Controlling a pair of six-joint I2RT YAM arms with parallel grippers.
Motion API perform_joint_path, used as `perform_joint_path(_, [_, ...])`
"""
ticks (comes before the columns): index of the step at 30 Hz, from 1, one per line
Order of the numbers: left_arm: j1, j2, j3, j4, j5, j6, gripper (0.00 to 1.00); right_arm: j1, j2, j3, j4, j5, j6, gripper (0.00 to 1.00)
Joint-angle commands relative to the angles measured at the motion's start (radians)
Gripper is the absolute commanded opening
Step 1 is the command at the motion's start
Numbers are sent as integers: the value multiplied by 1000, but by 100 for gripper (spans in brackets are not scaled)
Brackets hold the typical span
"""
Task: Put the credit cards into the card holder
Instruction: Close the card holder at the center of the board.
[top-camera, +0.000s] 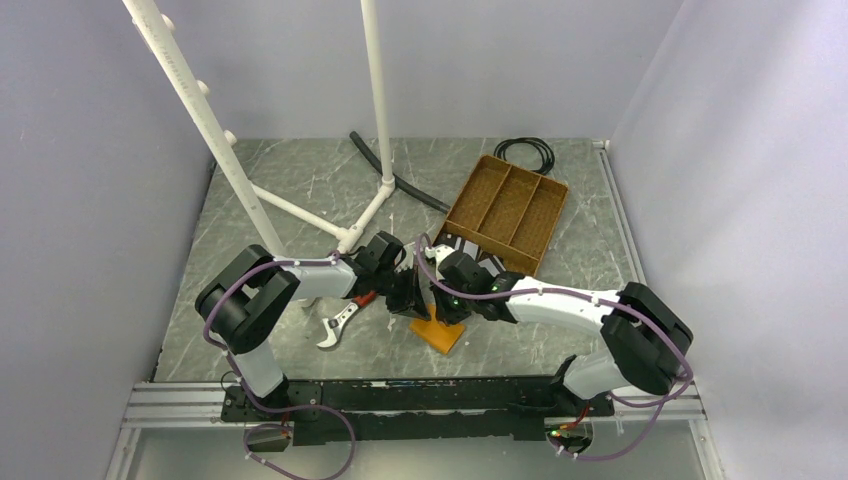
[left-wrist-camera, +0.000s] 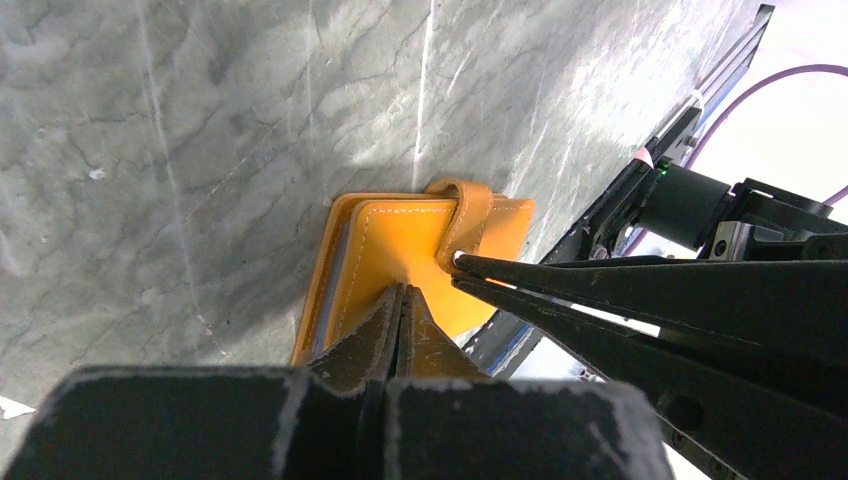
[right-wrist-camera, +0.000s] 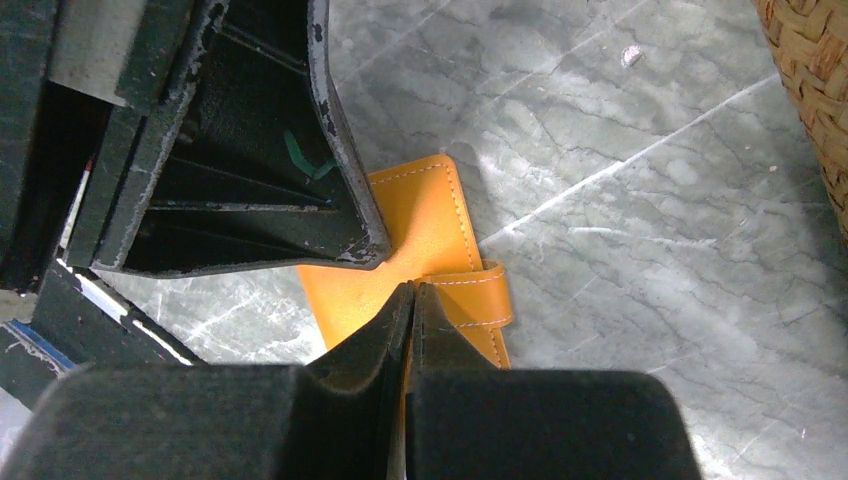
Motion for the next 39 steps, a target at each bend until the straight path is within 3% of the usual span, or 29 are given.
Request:
perform_joint_path(1, [-5, 23, -18, -27, -50, 16, 0, 28, 0, -48, -41, -90, 29, 0])
perform_joint_path(15, [-5, 25, -15, -39, -62, 16, 0, 54, 21, -87, -55, -105, 112, 0])
perform_joint_path(22, [-5, 37, -21, -35, -72, 8, 0, 141, 20, -107, -54, 47, 214, 0])
perform_joint_path(29, [-5, 37, -22, -48, -79, 16, 0, 165, -57, -243, 34, 166, 416, 0])
perform_joint_path(39, [-4, 21, -29, -51, -84, 20, 0, 131, -111, -535, 445, 168, 607, 0])
